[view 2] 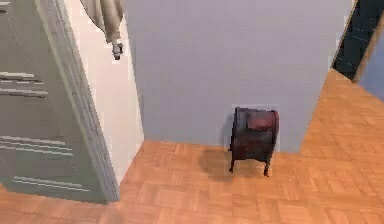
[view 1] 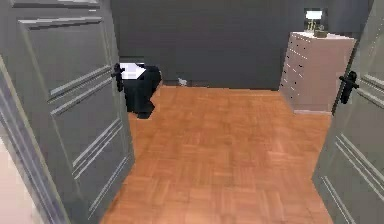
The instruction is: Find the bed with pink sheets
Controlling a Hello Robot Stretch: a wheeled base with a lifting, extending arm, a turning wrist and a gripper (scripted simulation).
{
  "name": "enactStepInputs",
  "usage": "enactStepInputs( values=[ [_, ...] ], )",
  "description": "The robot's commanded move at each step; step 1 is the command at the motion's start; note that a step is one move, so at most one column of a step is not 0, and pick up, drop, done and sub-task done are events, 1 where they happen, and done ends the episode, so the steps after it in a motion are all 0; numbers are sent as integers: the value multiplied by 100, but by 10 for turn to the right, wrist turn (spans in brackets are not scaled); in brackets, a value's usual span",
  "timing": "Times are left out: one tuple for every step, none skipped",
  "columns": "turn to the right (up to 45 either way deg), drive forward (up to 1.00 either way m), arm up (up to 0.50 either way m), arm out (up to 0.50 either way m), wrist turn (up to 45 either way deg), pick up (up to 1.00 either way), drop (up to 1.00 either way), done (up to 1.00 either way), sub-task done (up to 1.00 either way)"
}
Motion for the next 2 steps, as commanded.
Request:
enactStepInputs(
  values=[
    [0, 100, 0, 0, 0, 0, 0, 0, 0],
    [30, 0, 0, 0, 0, 0, 0, 0, 0]
  ],
)
